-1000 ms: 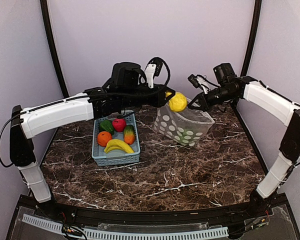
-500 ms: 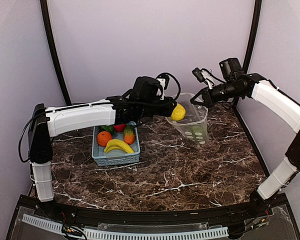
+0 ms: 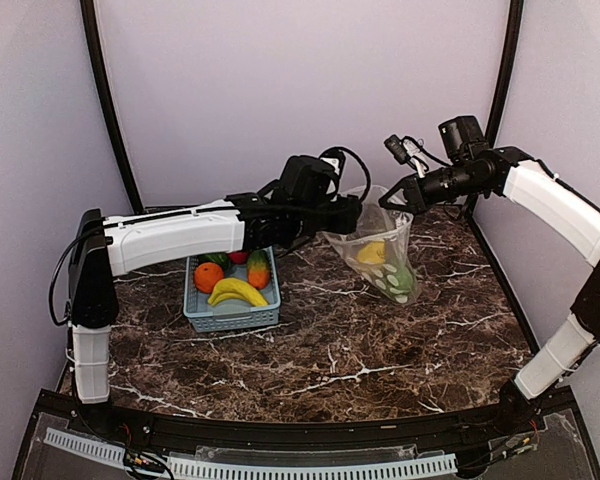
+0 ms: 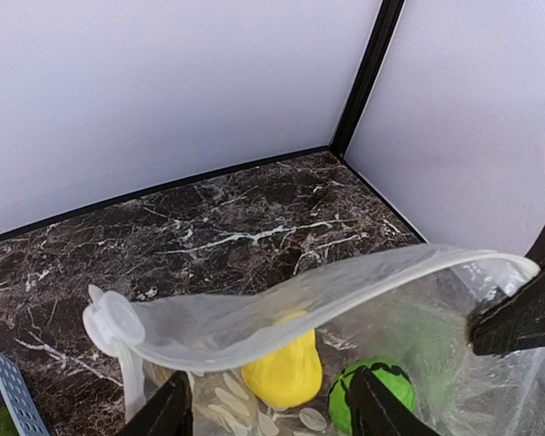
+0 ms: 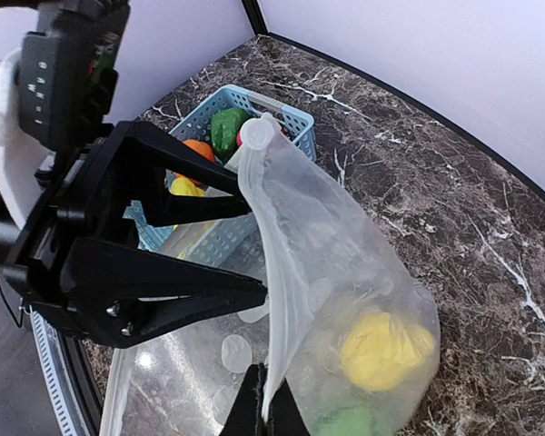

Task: Place the food in the zip-top bag and seal the zipper
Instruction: Place the fake fruit in the zipper food storage bag, then pick up the fake fruit from the bin.

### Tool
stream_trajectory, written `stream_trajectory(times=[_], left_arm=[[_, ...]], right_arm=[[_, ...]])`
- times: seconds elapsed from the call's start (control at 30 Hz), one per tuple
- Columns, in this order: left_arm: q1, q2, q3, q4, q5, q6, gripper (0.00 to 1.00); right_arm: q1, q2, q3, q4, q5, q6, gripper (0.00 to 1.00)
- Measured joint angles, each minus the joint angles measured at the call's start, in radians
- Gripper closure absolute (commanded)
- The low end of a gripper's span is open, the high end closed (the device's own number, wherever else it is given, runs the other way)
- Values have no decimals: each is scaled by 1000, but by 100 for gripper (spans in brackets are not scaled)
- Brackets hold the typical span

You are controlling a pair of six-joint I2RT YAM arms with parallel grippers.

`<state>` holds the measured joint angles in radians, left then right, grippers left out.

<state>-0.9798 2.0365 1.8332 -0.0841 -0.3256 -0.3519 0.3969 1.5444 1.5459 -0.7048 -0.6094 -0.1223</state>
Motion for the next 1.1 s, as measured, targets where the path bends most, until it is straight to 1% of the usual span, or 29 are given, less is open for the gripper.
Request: stream_trajectory(times=[0.2, 0.37, 0.47, 0.57, 0.77, 0.87, 0.93, 1.03, 1.1], left_arm=[[-22, -1, 43, 9, 15, 32, 41], [-49, -25, 24, 19, 56, 75, 41], [-63, -106, -65, 39, 84, 102, 40], [-71, -238, -200, 57, 93, 126, 38], [-72, -507, -449, 54, 36, 174, 29], [-69, -598, -537, -3, 1, 216, 26], [-69, -646, -586, -73, -24, 247, 25], [-57, -688, -617, -196, -51, 286, 25], [-25, -706, -621, -274, -44, 306, 27]], right_arm=[[0, -5, -21, 2, 16, 0, 100], [-1, -11, -42, 5, 36, -1, 100], [-5, -11, -47, 8, 52, -5, 100], [-6, -11, -47, 10, 70, -16, 100], [-9, -11, -67, 23, 116, -50, 100], [-11, -11, -80, 24, 129, -62, 100], [-12, -11, -82, 24, 134, -68, 100], [-13, -12, -82, 27, 135, -79, 100], [-13, -13, -87, 30, 135, -82, 100]])
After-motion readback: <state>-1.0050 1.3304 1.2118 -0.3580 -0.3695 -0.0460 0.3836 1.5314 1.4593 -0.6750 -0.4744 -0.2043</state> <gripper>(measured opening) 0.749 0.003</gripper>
